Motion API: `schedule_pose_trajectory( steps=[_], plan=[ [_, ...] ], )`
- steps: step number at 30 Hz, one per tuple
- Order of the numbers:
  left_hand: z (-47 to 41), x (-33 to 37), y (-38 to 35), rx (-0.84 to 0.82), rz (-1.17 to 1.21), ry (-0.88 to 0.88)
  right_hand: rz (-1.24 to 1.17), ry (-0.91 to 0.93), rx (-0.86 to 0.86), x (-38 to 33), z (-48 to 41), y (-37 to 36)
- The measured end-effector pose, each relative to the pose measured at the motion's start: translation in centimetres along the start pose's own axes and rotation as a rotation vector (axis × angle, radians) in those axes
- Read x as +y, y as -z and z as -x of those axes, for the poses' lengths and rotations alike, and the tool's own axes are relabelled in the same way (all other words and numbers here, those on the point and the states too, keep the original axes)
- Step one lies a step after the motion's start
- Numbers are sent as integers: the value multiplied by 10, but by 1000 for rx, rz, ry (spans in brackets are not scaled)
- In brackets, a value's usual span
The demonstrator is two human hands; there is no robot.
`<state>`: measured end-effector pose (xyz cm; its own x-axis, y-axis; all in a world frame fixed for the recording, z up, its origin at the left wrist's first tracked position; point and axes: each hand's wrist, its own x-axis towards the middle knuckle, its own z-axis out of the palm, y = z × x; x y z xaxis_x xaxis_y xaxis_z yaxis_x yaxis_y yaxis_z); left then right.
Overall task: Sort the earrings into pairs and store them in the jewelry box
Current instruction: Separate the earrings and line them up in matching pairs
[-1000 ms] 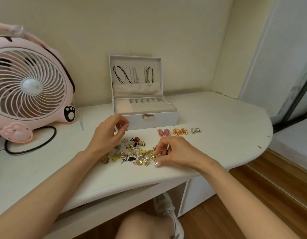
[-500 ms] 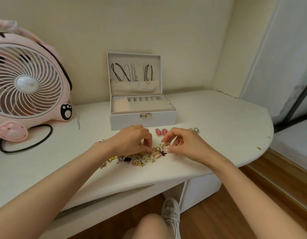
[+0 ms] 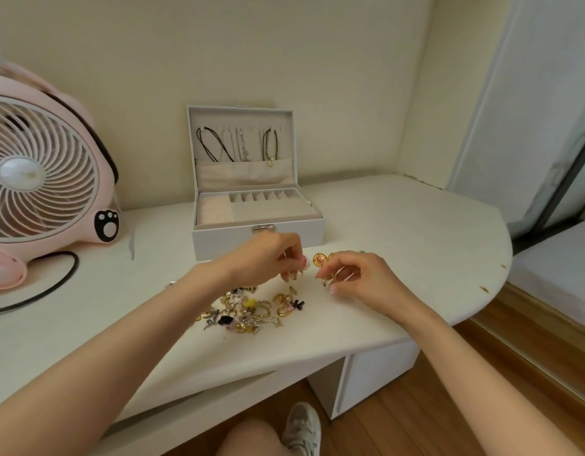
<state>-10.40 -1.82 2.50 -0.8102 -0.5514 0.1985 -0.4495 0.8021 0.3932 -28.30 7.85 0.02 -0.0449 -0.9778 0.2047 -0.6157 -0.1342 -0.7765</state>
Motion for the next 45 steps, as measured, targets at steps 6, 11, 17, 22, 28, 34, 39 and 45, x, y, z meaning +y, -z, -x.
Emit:
schedule_pose_trajectory(
  steps=[6,11,17,22,28,34,39,45],
  plan=[
    [-53,22,-30,54,53,-64,112,-171,291,30,-10,27],
    [-92,37,-52,63,-50,-62,300,-279,328,54,-13,57],
    [-131,44,-66,128,-250,-70,357,-293,310,74,-17,73],
    [-159,47,-77,85,-303,-75,391,-298,322,87,-35,77],
    [-172,39,-82,67,-298,-28,378,-275,369,98,-50,77],
    [-171,36,-80,37,-241,-41,378,-247,342,101,-50,76],
    [-168,36,-78,9,-193,-43,356,-250,343,100,-45,78],
    [-157,26,-68,58,-141,-21,366,-240,318,95,-44,77]
  ],
)
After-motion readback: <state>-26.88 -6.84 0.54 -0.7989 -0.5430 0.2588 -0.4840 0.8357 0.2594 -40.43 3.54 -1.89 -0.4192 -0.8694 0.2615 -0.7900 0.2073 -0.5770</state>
